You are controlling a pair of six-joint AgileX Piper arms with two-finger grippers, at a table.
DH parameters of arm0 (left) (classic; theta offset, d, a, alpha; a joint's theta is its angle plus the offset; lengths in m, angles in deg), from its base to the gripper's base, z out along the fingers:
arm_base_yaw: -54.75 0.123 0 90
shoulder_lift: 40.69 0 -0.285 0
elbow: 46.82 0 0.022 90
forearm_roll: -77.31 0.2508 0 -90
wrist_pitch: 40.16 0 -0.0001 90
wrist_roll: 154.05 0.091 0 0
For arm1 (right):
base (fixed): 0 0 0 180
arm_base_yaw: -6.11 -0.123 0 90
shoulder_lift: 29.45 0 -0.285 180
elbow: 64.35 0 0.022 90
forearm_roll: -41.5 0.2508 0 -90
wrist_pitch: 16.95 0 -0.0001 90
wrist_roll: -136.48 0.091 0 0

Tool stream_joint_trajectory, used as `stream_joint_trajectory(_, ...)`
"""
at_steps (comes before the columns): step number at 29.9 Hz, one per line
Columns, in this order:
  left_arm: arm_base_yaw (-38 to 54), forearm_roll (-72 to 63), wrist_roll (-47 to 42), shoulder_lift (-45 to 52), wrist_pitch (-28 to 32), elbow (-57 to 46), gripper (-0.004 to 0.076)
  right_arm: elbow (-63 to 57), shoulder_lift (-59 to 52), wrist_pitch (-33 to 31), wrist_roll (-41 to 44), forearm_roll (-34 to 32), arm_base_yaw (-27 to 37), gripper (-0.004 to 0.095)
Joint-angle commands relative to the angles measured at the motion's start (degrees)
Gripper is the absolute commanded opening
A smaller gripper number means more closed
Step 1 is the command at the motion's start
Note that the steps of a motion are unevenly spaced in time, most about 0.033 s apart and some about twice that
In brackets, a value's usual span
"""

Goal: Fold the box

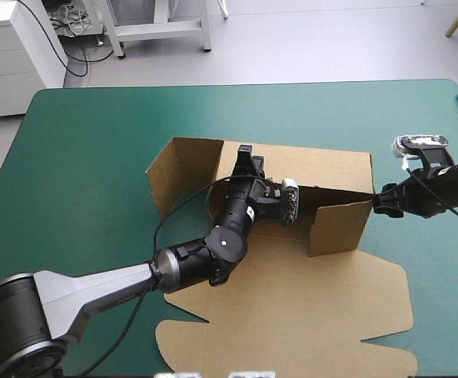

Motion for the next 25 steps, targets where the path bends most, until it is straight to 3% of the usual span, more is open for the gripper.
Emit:
stream_joint_trajectory(1,-0.1,-3.8,-0.1,0.9,1.3,0.5,-0.0008,0.2,-4.0,0.6,-0.4,2.0,0.2,0.0587)
stream_joint_trajectory(4,-0.1,-3.7,0.2,0.9,1.4,0.5,-0.0008,-3.2,-4.8,1.4,-0.9,3.7,0.2,0.0587)
stream_joint_trajectory(10,-0.1,-3.6,0.1,0.9,1.4,0.5,-0.0008,-11.8,-4.8,5.7,-11.4,15.0,0.2,0.0587)
stream_joint_trajectory(17,-0.1,-3.6,0.0,0.9,1.4,0.5,-0.0008,-14.2,-4.6,19.0,-14.3,15.0,0.2,0.0578)
stream_joint_trajectory(25,-0.1,-3.6,-0.2,0.9,1.6,0.5,-0.0008,-14.6,-4.6,21.5,-23.8,22.5,0.1,0.0564)
